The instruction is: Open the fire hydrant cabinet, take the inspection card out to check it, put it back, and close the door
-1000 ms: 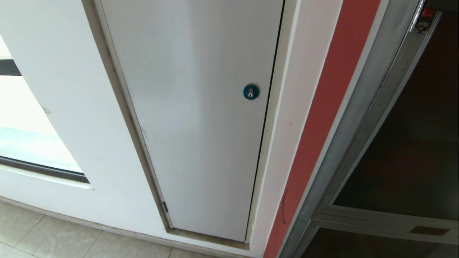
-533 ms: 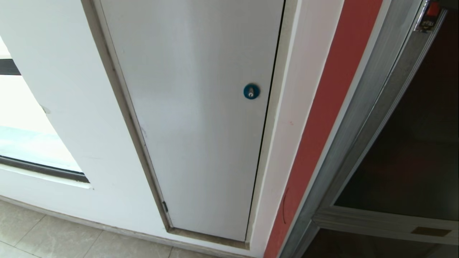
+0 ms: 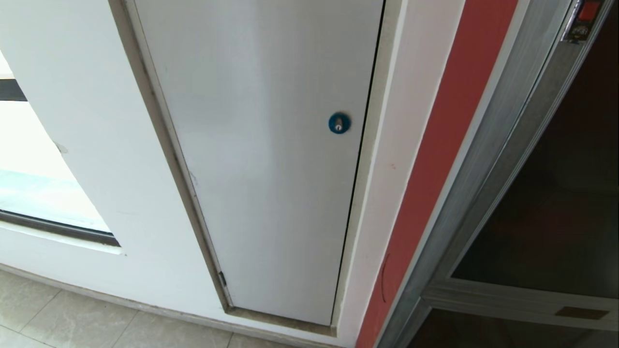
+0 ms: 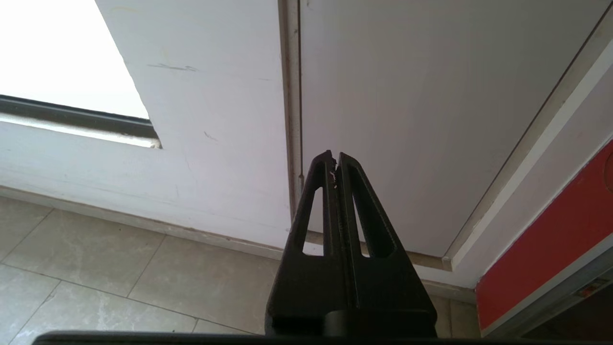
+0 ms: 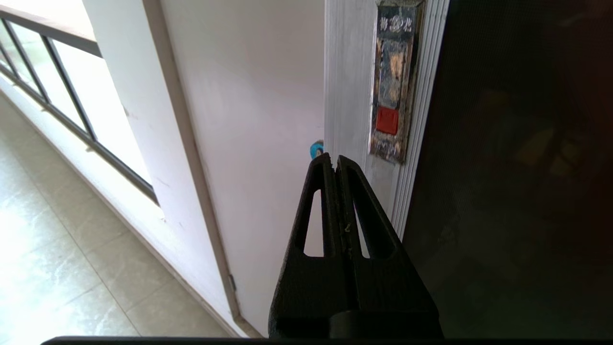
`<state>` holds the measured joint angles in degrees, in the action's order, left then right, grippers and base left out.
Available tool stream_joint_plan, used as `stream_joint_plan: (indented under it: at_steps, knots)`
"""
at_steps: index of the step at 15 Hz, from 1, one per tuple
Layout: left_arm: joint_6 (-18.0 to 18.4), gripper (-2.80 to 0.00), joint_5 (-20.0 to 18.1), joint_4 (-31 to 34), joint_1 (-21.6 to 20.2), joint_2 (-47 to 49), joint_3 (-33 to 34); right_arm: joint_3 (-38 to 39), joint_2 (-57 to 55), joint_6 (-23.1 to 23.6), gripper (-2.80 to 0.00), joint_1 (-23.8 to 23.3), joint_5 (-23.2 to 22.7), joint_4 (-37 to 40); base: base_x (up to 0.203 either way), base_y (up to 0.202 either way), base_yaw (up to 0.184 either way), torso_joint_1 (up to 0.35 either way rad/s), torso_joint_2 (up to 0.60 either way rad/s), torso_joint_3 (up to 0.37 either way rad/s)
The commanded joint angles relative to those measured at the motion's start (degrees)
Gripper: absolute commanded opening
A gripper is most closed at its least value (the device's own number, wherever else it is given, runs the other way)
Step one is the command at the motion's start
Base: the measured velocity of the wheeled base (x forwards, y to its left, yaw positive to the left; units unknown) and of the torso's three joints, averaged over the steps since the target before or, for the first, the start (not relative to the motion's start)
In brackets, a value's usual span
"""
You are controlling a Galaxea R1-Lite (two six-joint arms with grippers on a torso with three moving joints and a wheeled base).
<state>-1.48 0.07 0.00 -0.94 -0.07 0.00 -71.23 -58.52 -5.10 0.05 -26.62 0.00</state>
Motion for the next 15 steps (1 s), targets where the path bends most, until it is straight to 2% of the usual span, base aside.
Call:
stream_joint_plan:
  at_steps: [1,4,6,11,15]
  knots:
    - [0.0,-2.8,0.0,0.0,0.0,0.1,0.0,4.0,6.2,0.1,-2.8,0.0,0.2,-0.1,0.0,0.0,0.0,0.0,0.0,0.0]
    - [0.0,-2.8,0.0,0.0,0.0,0.1,0.0,6.8,10.3,0.2,-2.8,-0.1,4.0,0.3,0.0,0.0,0.0,0.0,0.0,0.0]
    - [0.0,-2.8,0.0,0.1,0.0,0.1,0.0,7.8,13.9,0.3,-2.8,-0.3,5.0,0.9,0.0,0.0,0.0,0.0,0.0,0.0]
    - [0.0,-2.8,0.0,0.0,0.0,0.1,0.0,8.7,25.5,2.6,-2.8,-0.4,10.8,10.6,0.0,0.0,0.0,0.0,0.0,0.0]
    - [0.0,-2.8,0.0,0.0,0.0,0.1,0.0,12.2,35.7,3.4,-2.8,-0.4,12.9,16.2,0.0,0.0,0.0,0.0,0.0,0.0]
